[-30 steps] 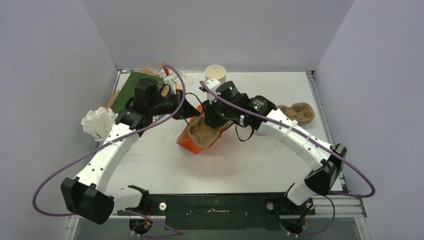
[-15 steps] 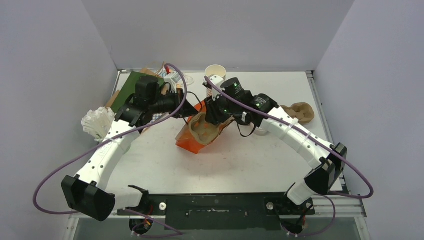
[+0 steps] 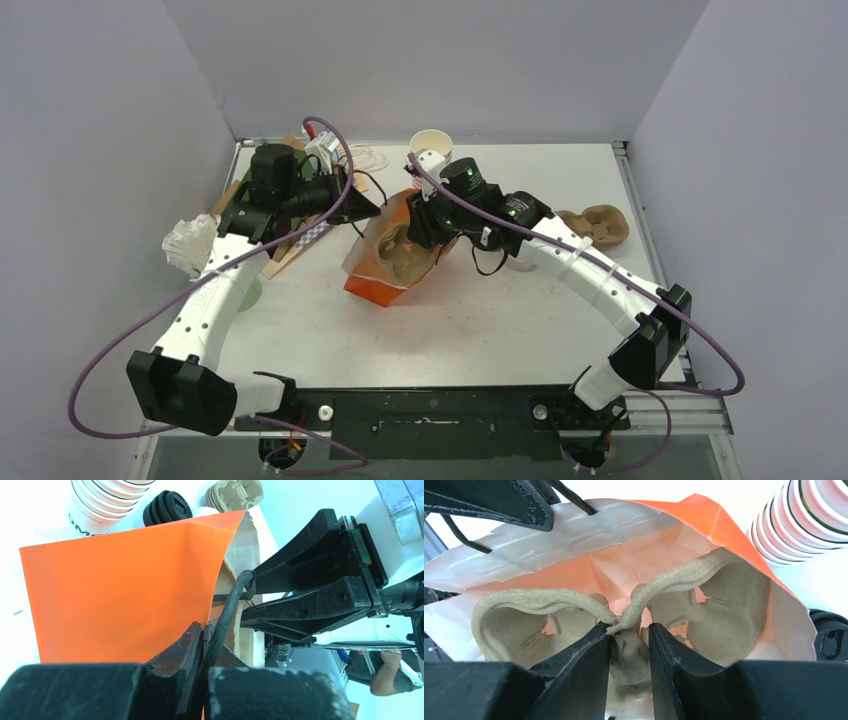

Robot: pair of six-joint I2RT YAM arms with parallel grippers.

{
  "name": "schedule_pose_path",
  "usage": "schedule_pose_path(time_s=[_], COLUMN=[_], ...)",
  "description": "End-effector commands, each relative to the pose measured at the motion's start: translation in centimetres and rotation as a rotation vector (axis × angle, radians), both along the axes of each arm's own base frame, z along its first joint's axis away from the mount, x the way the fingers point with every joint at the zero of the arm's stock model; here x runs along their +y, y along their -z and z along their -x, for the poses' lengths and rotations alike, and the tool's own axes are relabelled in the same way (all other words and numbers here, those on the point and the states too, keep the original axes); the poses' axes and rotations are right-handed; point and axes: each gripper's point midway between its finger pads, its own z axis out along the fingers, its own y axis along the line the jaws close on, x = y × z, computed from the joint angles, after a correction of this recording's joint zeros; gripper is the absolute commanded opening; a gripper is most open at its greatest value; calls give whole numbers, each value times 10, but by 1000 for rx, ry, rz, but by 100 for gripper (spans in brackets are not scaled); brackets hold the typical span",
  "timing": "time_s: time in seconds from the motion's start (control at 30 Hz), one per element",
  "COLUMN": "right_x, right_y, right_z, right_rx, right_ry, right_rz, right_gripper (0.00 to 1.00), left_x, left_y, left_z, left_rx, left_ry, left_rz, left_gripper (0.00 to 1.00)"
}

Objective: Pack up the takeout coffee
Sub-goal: Place the cup tray in the takeout bag.

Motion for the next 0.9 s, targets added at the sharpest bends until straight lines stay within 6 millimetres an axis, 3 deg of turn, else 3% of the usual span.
schedule_pose_path(time_s=[0.0,0.33,0.53,0.77,0.87], right_x=[-3,19,33,40,43], right_y=[-24,-6,4,9,14], right_z=[-21,-18,-12,-15,-17], right_rx=[-87,-135,-151,-179,-165], right_ry=[68,27,-22,-41,-38], right_rz=[-16,122,198,228,236], right_gripper=[23,23,23,24,24], left_x=[-6,-3,10,23,29], left_y=[-24,-20,-23,-27,-26], left_z=[-4,-8,-16,-23,-24], left_rx=[-48,-34,-61,-82,-87], left_ry=[34,18,-36,-88,-106], left_rz=[63,63,10,-35,-77], left_gripper=[0,1,14,16,29])
